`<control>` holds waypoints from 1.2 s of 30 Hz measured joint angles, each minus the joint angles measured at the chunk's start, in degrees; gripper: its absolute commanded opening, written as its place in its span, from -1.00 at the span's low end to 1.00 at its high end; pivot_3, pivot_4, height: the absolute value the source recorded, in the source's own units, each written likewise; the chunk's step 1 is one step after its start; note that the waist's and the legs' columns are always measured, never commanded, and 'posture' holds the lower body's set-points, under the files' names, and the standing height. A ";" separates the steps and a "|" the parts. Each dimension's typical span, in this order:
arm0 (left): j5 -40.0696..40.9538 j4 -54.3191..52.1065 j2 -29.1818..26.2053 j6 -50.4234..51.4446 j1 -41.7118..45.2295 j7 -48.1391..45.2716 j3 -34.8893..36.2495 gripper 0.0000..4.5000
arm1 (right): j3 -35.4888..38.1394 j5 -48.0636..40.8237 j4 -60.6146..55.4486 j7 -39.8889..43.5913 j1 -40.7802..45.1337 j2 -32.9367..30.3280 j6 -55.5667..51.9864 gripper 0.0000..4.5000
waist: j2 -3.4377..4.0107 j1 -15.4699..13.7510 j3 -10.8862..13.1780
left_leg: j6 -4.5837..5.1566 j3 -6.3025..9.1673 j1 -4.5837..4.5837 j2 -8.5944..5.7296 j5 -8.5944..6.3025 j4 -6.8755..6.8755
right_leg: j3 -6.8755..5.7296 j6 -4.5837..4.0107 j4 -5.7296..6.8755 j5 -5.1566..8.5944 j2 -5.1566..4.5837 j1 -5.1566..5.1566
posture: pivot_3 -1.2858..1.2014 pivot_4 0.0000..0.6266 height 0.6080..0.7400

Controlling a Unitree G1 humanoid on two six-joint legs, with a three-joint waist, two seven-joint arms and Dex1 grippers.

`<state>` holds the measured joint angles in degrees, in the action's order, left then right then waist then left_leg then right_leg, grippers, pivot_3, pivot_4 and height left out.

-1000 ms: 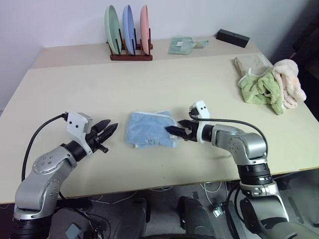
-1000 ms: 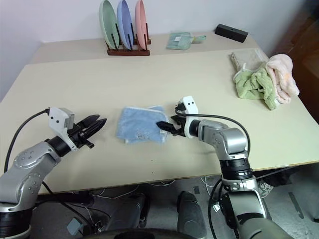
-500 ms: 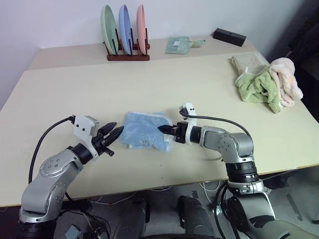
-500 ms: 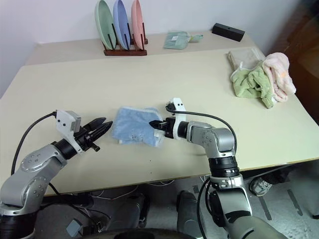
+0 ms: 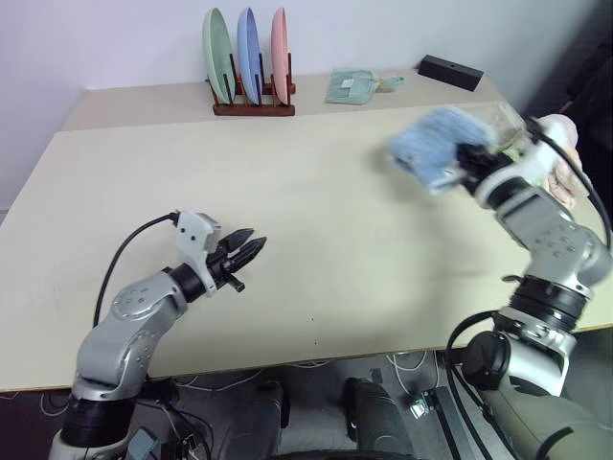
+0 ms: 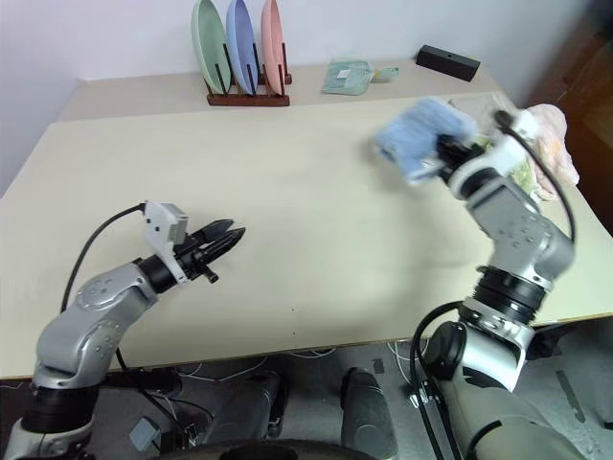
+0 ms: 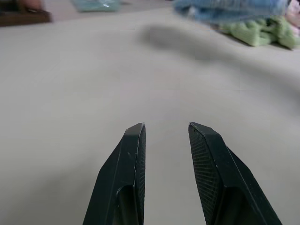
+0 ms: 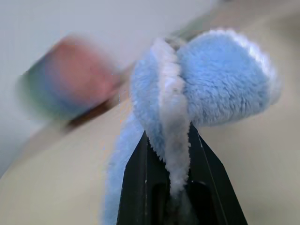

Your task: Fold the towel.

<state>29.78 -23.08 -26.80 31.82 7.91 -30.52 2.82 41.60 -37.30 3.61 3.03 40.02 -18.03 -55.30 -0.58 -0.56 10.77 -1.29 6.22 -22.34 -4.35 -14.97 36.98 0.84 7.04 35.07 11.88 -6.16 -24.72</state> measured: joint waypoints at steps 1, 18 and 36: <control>-0.26 0.65 0.23 -0.03 1.01 -0.49 -1.00 -0.35 | 1.98 -0.41 -0.84 -2.45 -2.48 0.11 -1.38 -0.97 | 0.01 0.02 0.00 | 0.00 0.00 0.00 0.01 0.00 -0.01 | 0.01 0.00 0.01 0.00 0.00 0.00 | 0.03 -0.52 1.00; -2.80 6.50 2.80 -1.53 5.43 -4.82 -5.74 -0.35 | 11.80 -12.65 -15.46 -17.46 -17.77 2.19 -11.42 0.79 | 0.32 1.20 0.02 | 0.06 -0.09 0.02 0.06 -0.01 0.08 | 0.12 0.01 0.04 0.01 0.06 0.01 | 0.03 -0.52 1.00; -9.37 16.02 -2.06 -11.58 4.55 1.50 7.38 -0.35 | -26.35 10.60 -16.95 21.22 -20.26 -29.02 20.67 0.98 | 0.17 1.40 0.09 | 0.09 -0.30 0.04 0.19 -0.04 0.08 | 0.12 0.04 -0.05 0.02 0.17 0.03 | 0.03 -0.52 1.00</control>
<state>20.41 -7.07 -28.85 20.24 12.47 -29.02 10.19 15.25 -26.71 -13.33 24.24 19.75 -47.06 -34.64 -0.40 0.84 10.86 -1.20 5.92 -22.30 -4.16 -15.00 37.07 0.96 7.08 35.01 11.90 -5.99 -24.68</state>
